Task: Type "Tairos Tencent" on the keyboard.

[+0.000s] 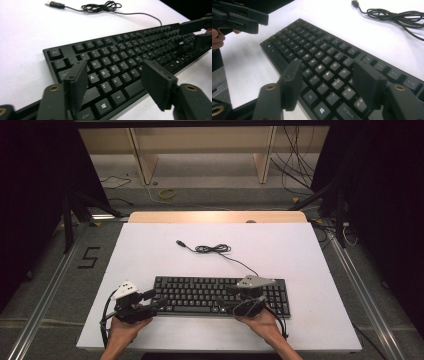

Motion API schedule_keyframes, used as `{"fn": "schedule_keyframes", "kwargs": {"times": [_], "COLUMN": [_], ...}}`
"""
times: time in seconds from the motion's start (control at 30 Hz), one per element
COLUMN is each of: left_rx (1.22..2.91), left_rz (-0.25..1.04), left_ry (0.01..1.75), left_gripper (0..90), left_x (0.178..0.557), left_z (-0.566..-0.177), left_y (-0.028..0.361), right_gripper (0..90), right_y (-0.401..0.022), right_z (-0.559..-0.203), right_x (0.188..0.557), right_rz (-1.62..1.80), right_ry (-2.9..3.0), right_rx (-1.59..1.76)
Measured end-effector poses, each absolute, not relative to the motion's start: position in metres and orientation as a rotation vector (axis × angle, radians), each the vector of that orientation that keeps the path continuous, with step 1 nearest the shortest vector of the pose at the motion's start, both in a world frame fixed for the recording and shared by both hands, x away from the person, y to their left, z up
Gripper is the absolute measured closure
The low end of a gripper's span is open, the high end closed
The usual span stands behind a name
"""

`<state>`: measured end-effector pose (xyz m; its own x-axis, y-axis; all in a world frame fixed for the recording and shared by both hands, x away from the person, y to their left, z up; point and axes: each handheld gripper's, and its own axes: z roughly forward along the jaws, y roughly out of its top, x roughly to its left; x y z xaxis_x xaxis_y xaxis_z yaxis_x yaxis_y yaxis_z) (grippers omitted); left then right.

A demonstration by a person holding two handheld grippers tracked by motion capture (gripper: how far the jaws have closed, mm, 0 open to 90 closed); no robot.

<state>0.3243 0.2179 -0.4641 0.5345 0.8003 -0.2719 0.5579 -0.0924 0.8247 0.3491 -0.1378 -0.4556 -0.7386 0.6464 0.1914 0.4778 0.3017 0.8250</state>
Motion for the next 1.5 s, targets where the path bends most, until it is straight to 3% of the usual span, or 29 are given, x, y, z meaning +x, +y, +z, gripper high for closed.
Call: {"fn": "schedule_keyframes", "kwargs": {"times": [0.73,0.9,1.5], "left_rx": [1.896,1.911,1.943], "left_rz": [0.329,0.323,0.305], "left_ry": [1.216,1.221,1.243], "left_gripper": [85.6,88.7,88.9], "left_x": [0.328,0.329,0.335], "left_z": [-0.472,-0.473,-0.476], "left_y": [0.225,0.225,0.223], "right_gripper": [84.8,90.0,90.0], "right_y": [-0.079,-0.067,-0.038], "right_z": [-0.458,-0.457,-0.467], "right_x": [0.374,0.378,0.394], "right_rz": [1.366,1.357,1.262], "right_ry": [2.471,2.481,2.523], "right_rx": [1.015,1.003,1.030]}}
